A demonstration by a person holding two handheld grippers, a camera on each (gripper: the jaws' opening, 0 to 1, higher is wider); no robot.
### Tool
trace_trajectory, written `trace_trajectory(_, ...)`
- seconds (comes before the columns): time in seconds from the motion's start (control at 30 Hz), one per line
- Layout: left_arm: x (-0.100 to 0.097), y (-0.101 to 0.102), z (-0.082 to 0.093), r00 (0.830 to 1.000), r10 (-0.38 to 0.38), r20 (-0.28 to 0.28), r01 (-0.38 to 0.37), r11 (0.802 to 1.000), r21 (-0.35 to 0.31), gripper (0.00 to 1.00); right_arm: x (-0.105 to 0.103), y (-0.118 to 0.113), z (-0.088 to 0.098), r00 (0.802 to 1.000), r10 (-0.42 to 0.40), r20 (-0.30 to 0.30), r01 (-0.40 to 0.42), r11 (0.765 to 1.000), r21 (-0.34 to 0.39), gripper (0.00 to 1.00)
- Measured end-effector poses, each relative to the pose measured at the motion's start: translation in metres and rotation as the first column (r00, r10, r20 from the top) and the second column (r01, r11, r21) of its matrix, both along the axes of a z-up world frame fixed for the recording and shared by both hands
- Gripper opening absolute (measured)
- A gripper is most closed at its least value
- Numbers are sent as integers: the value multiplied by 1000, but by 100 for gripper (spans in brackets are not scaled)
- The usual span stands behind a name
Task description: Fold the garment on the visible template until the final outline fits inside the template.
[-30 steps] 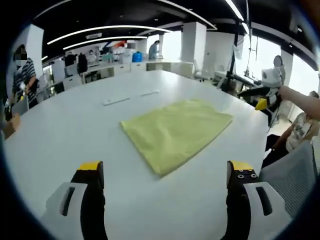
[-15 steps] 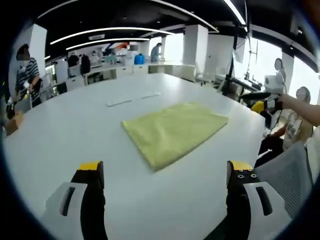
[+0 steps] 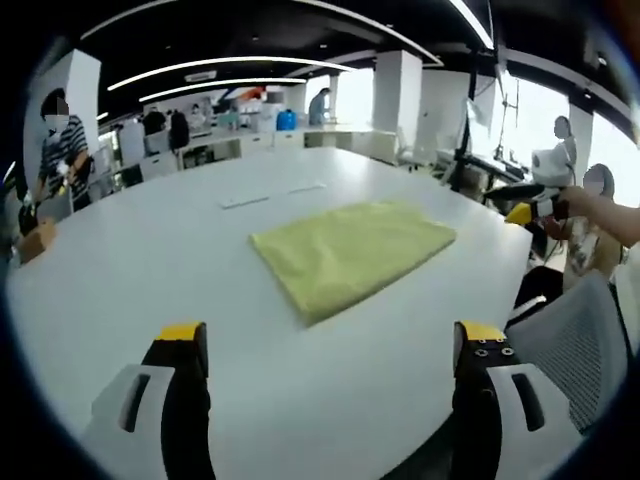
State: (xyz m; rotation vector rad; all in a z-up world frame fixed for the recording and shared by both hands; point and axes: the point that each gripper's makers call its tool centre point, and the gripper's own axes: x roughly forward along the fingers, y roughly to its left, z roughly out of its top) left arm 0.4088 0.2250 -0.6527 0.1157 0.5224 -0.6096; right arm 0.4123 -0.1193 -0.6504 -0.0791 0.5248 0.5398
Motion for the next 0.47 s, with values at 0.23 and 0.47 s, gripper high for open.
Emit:
trace_trajectory(0.23, -3, 3, -4, 1000, 30, 0, -30, 999, -17, 98, -2, 2, -3, 1000, 18, -11, -18, 1000, -8, 96)
trace_trajectory(0.47, -4, 6, -10, 998, 67, -8, -68, 997, -34, 98, -2, -3, -6, 1000, 20, -20, -21, 999, -49, 94)
